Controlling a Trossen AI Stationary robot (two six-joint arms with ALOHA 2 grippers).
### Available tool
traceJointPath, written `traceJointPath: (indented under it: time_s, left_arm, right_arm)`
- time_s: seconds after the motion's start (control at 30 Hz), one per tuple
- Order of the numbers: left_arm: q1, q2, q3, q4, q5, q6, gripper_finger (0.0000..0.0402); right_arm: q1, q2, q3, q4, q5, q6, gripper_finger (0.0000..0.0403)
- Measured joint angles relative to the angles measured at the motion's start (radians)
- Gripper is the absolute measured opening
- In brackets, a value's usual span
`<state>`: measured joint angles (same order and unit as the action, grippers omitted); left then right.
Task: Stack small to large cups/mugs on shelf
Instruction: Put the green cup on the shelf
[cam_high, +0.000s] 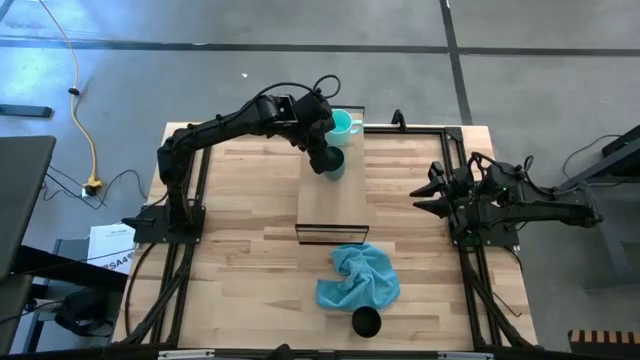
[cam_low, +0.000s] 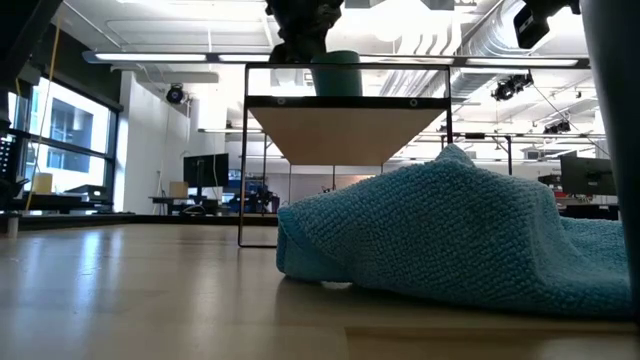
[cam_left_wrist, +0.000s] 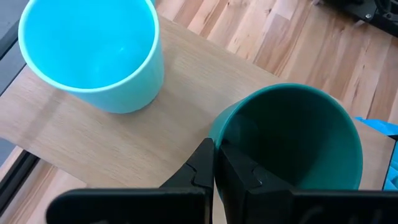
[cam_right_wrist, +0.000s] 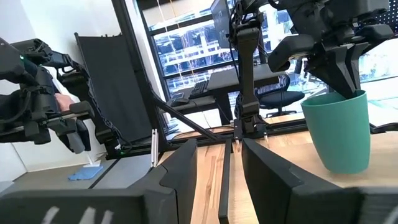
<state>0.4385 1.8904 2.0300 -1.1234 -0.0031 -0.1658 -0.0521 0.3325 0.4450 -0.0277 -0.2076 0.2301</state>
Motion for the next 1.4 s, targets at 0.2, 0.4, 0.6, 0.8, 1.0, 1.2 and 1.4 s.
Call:
traceJointPath:
  time_s: [0.2, 0.4, 0.6, 0.8, 1.0, 1.2, 1.4]
  left_arm:
    - [0.0, 0.012, 0.0, 0.0, -0.005, -0.003, 0.0]
    - [0.0, 0.018, 0.0, 0.001, -0.005, 0.001, 0.0]
    - [0.0, 0.018, 0.0, -0.001, -0.005, 0.001, 0.0]
    - [0.001, 0.018, 0.0, -0.001, 0.018, 0.001, 0.0]
    - [0.001, 0.018, 0.0, 0.0, 0.018, 0.004, 0.0]
    - [0.001, 0.018, 0.0, 0.002, 0.014, 0.004, 0.0]
    - [0.001, 0.018, 0.0, 0.008, 0.013, 0.004, 0.0001]
  right_arm:
    - [0.0, 0.0, 0.0, -0.002, 0.0, -0.001, 0.0119]
    - [0.0, 0.0, 0.0, -0.017, 0.0, 0.003, 0.0119]
    - [0.0, 0.0, 0.0, -0.018, 0.0, 0.005, 0.0119]
    - [0.0, 0.0, 0.0, -0.018, 0.0, 0.005, 0.0119]
    - [0.0, 0.0, 0.0, -0.021, 0.0, 0.005, 0.0119]
    - [0.0, 0.0, 0.0, -0.021, 0.0, 0.005, 0.0119]
    - [0.0, 0.0, 0.0, -0.021, 0.0, 0.005, 0.0119]
